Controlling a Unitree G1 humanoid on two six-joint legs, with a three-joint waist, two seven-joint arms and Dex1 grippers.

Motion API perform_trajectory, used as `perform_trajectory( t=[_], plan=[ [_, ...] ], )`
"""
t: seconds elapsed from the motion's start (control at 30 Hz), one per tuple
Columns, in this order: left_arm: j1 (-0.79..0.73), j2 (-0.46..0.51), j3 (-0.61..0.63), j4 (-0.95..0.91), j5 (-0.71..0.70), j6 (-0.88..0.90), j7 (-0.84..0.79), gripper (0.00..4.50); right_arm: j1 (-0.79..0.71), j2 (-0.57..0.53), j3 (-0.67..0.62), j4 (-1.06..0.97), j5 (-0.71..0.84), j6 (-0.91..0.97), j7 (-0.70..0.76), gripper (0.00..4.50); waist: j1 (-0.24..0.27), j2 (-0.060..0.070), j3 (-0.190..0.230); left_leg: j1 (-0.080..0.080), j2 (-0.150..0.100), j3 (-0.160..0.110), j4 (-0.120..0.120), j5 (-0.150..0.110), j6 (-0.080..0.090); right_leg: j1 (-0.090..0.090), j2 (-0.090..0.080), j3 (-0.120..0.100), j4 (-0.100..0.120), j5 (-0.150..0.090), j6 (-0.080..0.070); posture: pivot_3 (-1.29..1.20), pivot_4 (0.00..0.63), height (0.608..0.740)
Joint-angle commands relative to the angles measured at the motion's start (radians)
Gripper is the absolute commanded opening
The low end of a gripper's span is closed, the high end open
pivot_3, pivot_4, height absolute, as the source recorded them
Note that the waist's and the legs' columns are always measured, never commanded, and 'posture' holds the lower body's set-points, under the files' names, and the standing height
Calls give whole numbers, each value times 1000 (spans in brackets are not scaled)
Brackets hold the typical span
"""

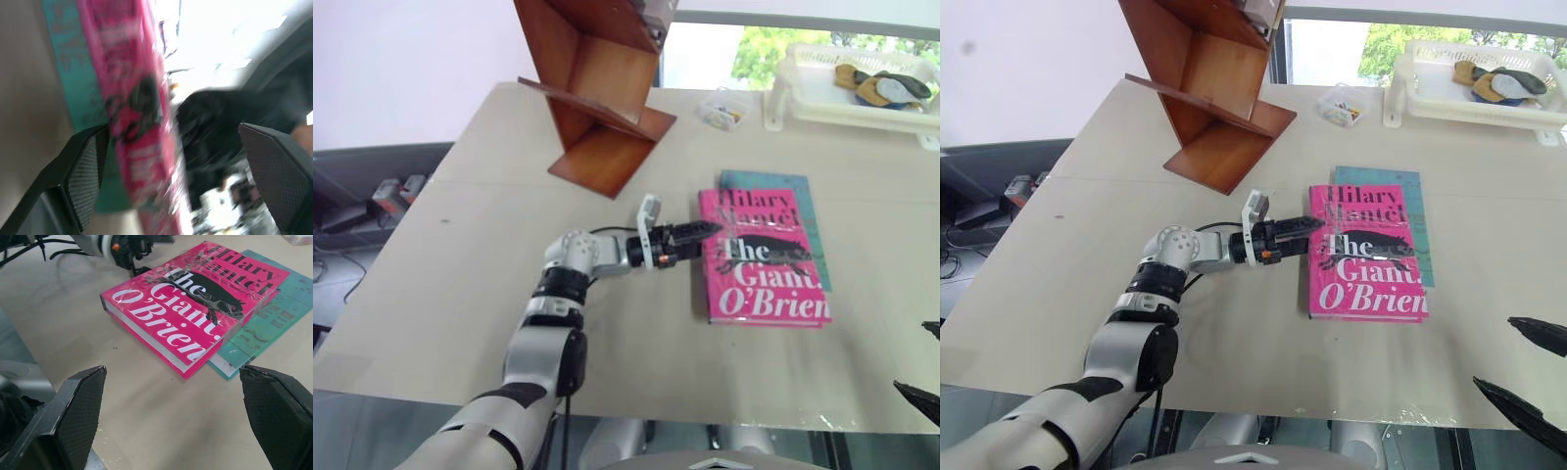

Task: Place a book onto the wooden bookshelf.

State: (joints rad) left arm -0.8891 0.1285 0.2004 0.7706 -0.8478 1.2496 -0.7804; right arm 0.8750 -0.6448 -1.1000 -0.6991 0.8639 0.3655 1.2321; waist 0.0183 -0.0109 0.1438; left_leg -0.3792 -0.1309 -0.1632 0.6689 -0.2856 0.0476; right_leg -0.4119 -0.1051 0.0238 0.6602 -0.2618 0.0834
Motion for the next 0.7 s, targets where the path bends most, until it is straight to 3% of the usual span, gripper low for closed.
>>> perform_trajectory(
  t=[0.03,0.13,0.3,0.7],
  plan=[
    [-30,4,30,49,11,-1,-22,4500,14,0,-44,-17,11,-20,-11,4444,-1,0,0,0,0,0,0,0,0,0,0,0,0,0,0,0,150,740],
    [-42,10,23,75,33,3,-54,3699,4,-6,-46,-10,-1,-33,-18,4500,-2,0,0,0,0,1,0,0,0,0,0,0,0,0,0,0,150,740],
    [-41,7,-58,81,89,34,-159,1466,-1,-32,-46,15,-8,-39,-17,4500,-2,0,0,0,0,1,0,0,0,0,0,0,0,0,0,0,150,740],
    [-79,9,-40,157,148,17,-238,1466,-13,-38,-36,29,-23,-50,-18,4500,-1,0,0,0,0,0,0,0,0,0,0,0,0,0,0,0,150,740]
  ],
)
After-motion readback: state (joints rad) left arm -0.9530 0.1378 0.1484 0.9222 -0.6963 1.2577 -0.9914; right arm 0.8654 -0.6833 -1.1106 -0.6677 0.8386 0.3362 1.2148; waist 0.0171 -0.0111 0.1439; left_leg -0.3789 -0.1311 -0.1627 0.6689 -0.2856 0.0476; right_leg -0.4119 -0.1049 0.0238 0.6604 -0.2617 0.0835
